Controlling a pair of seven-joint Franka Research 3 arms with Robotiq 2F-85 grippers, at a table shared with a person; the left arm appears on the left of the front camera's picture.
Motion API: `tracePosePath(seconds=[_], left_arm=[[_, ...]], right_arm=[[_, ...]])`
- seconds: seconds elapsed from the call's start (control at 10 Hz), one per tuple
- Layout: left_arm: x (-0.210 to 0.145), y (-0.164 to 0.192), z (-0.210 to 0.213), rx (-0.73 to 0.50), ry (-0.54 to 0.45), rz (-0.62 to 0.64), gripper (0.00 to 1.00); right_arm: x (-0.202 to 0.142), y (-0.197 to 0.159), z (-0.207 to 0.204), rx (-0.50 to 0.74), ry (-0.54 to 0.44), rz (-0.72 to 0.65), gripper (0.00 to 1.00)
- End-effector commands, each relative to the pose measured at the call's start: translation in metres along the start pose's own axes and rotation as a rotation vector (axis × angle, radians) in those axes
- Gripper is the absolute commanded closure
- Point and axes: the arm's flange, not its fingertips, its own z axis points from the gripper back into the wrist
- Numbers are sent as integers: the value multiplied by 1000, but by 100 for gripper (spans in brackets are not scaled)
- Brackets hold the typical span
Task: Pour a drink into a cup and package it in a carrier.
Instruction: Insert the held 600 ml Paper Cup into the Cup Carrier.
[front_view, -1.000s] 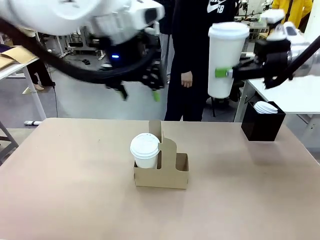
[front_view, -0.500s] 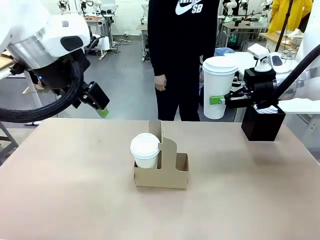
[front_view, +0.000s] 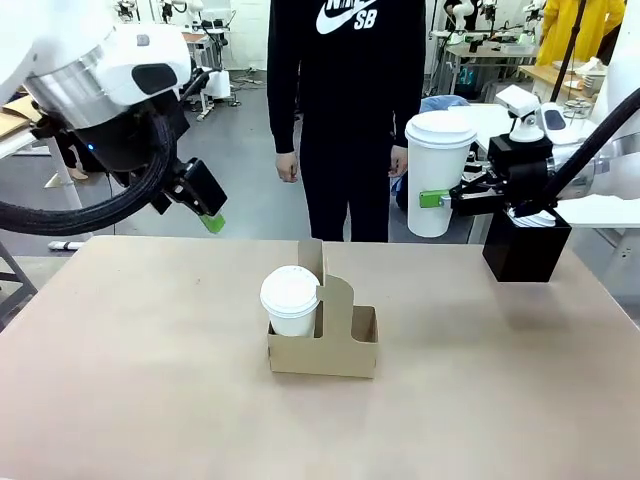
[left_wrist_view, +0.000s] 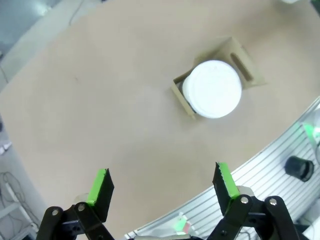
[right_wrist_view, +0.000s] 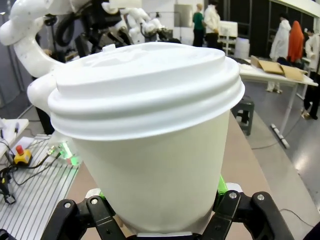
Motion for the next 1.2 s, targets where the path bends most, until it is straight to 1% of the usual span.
tracePosePath(seconds=[0.0,0.1,0.2,0.3,0.4,0.5,0.6,0.7,0.8,1.1], left_arm=[[-28,31,-6,-62,-30,-80,0],[-43,48,-4,-52,-59,-108,0],[-60,64,-4,-84,-100,-136,0],[-73,78,-5,-110,-116,-169,0],[-88,90,-8,-102,-153,-239,0],[-98,101,-14,-122,-166,-336,0],[-113,112,-21,-138,-157,-346,0],[-115,113,-22,-134,-139,-286,0],[-71,113,9,-103,-149,-287,0],[-71,113,9,-103,-149,-287,0]], right_arm=[[-14,-10,-26,141,-70,75,20],[-22,-10,-40,208,-94,98,20],[-30,-9,-53,255,-112,117,20],[-37,-7,-65,285,-124,124,20],[-45,-4,-79,339,-141,124,20],[-54,-4,-90,369,-131,119,20],[-66,1,-98,408,-119,110,20],[-72,2,-105,419,-112,98,20],[-79,2,-108,420,-103,97,20],[-102,1,-118,435,-111,74,20]])
